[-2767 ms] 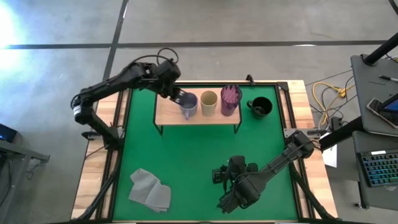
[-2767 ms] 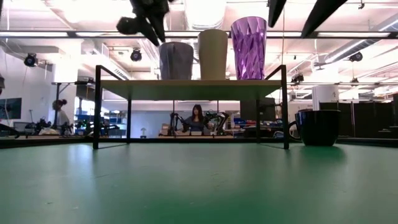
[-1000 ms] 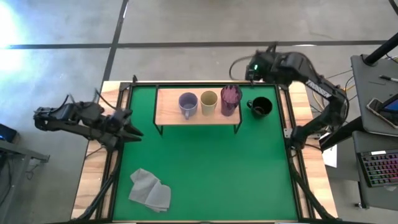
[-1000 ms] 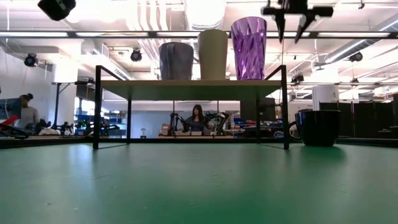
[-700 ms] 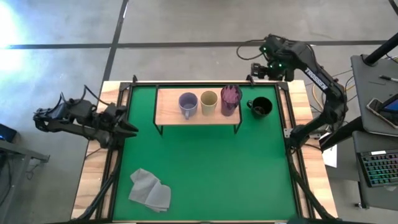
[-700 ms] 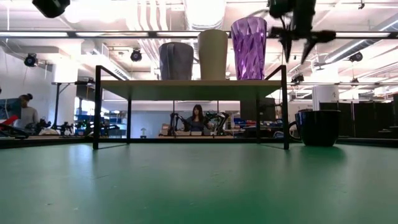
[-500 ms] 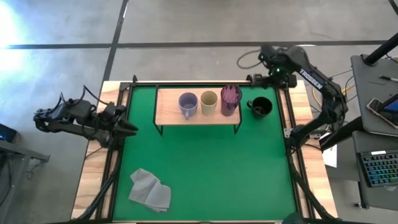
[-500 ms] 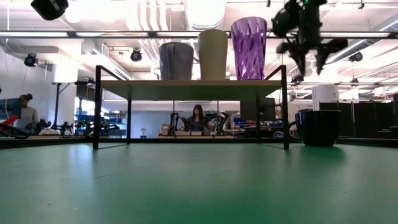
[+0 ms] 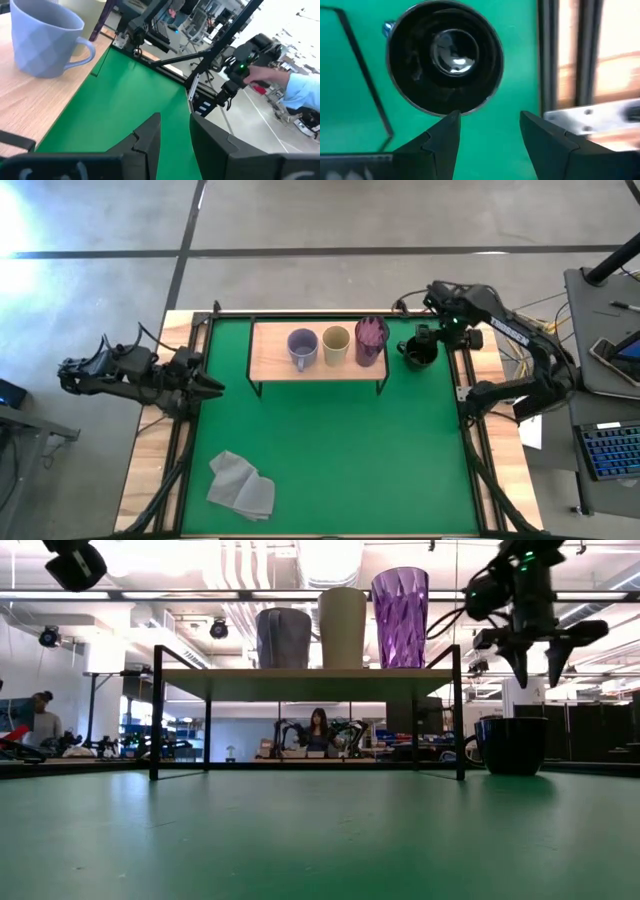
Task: Stack small to large cups/mugs on shelf
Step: Put the black mug on the shelf
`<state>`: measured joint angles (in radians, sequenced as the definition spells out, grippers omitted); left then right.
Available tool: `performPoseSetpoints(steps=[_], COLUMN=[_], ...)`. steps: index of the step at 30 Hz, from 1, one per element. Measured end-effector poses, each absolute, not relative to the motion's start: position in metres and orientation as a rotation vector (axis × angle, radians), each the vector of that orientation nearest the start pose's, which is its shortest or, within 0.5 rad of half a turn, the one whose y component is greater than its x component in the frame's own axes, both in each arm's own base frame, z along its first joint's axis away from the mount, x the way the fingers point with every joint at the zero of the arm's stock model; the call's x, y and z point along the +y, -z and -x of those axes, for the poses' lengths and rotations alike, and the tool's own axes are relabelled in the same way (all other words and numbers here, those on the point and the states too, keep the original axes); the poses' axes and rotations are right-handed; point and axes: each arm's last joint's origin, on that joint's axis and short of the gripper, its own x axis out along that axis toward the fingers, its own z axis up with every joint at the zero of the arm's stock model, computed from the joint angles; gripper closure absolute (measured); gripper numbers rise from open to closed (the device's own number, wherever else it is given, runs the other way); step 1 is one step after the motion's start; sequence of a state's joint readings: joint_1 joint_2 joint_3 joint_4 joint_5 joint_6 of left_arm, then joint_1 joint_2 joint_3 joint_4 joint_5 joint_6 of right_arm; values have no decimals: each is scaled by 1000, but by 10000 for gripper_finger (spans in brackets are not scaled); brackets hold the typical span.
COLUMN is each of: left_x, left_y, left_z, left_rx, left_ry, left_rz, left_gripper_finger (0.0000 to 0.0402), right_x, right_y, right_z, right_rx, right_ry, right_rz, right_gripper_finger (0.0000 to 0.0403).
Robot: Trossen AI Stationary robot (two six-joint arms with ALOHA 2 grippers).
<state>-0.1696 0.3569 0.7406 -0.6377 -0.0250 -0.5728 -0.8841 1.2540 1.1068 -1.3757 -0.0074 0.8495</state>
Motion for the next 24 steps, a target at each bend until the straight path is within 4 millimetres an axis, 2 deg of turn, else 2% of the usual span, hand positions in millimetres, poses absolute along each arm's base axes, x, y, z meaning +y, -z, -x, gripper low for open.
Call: performPoseSetpoints(steps=[5,11,19,24], left_x=[-11,-10,-10,-10], left_y=[-317,-317,-317,-317], left_z=[-68,-65,-64,-64], left_rx=[256,240,234,233], left_ry=[77,74,70,64], left_rz=[548,549,574,575], left_gripper_finger=[312,312,312,312], right_x=[-133,-119,-126,-129], right_y=[-270,-253,-238,-226], right_z=[-109,-98,-104,-107], right_rx=[894,817,705,789], right_ry=[1393,1473,1471,1485], right_rz=[-1419,-1508,-1562,-1554], right_gripper_finger=[204,204,204,204])
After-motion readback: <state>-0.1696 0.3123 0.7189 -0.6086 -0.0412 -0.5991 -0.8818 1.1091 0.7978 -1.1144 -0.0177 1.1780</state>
